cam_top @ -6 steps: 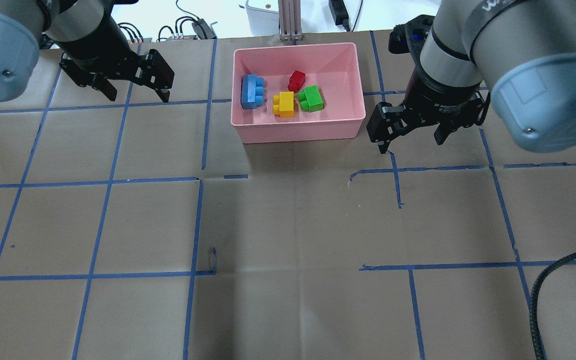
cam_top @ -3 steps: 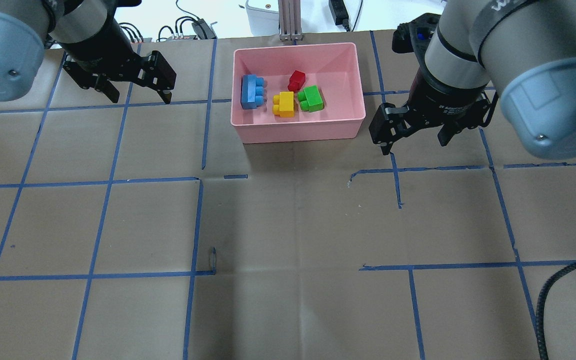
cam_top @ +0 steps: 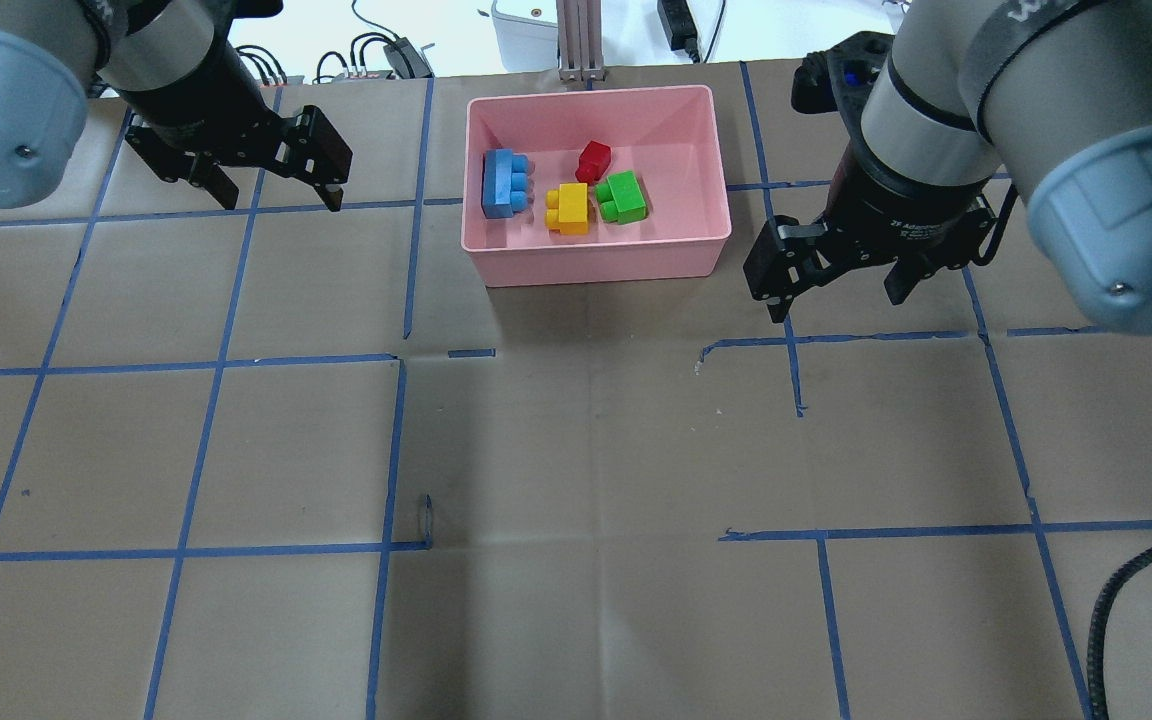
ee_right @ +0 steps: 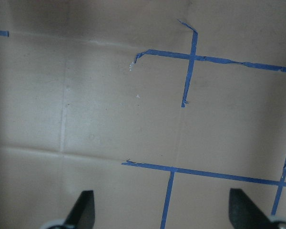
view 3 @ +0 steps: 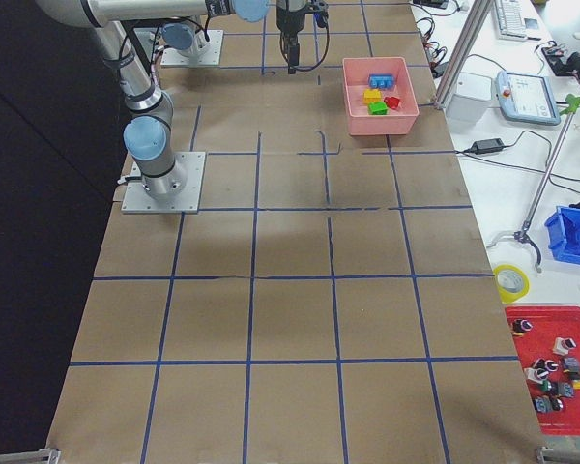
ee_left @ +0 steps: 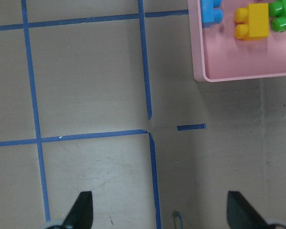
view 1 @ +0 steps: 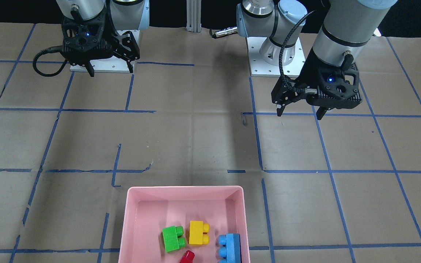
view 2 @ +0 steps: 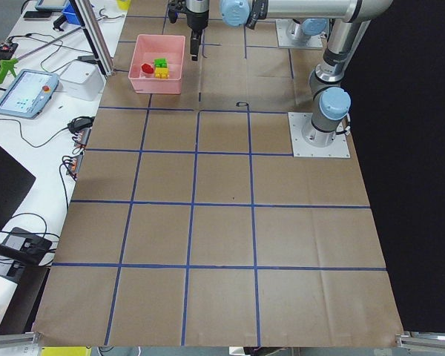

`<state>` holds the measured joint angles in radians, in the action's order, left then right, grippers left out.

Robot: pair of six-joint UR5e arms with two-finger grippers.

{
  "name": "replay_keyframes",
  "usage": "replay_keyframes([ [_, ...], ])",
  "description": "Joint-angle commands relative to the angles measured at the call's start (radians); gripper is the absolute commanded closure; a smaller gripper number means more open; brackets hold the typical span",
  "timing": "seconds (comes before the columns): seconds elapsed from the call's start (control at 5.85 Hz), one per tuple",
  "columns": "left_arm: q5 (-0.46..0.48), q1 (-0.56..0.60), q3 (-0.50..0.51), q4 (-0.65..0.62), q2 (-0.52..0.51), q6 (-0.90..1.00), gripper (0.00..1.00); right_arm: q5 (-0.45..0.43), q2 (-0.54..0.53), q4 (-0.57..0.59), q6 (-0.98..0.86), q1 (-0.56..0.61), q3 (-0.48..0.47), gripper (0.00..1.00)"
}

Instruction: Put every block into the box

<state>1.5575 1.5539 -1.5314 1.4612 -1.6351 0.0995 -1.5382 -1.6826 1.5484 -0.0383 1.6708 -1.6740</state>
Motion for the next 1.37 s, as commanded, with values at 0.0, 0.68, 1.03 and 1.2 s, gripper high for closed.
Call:
replay_keyframes([
  [0.0,0.0,0.0,-0.001,-0.001,0.004,0.0,0.01,0.006,-0.005,-0.001,0.0,0.001,-0.006,0.0],
  [0.68,-0.002,0.0,-0.003,0.001,0.001,0.005,0.01,0.007,-0.072,0.021,-0.006,0.001,-0.004,0.0],
  [1.03,-0.002,0.0,-0.022,-0.007,0.009,0.008,0.01,0.013,-0.074,0.024,0.0,0.001,-0.004,0.0],
  [1.2,-0.002,0.0,-0.029,-0.012,0.012,0.009,0.01,0.013,-0.077,0.024,-0.002,-0.002,-0.003,0.0],
])
